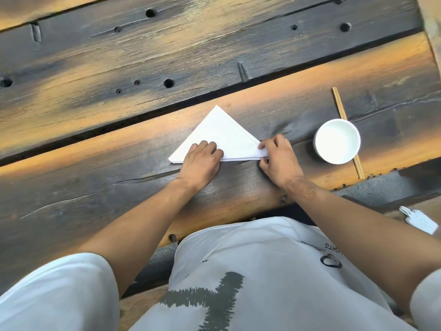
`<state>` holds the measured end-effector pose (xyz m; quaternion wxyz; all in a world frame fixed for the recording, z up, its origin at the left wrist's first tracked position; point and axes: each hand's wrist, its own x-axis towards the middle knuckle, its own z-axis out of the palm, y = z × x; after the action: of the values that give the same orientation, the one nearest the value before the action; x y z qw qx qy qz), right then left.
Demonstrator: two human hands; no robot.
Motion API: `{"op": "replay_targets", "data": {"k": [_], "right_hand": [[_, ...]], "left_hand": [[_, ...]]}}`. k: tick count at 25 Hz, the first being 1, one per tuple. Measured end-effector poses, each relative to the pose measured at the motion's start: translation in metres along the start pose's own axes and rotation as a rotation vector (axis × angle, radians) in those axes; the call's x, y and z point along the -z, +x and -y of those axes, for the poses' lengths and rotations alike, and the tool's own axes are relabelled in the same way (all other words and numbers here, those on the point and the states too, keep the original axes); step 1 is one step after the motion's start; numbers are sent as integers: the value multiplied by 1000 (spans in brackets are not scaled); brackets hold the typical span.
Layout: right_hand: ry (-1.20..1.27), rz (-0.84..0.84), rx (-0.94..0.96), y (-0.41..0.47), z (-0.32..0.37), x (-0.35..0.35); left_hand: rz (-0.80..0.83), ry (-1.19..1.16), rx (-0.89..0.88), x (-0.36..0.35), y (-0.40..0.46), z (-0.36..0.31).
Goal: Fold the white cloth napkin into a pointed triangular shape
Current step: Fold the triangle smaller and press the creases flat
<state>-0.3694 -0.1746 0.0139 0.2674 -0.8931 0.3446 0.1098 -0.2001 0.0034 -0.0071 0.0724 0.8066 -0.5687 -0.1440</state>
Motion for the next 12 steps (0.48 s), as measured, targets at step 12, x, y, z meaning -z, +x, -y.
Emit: {"op": "replay_targets", "data": {"k": [12], "right_hand": [[2, -16, 33, -12, -6, -2]], "left_hand": [[12, -26, -4, 0, -1, 2]]}}
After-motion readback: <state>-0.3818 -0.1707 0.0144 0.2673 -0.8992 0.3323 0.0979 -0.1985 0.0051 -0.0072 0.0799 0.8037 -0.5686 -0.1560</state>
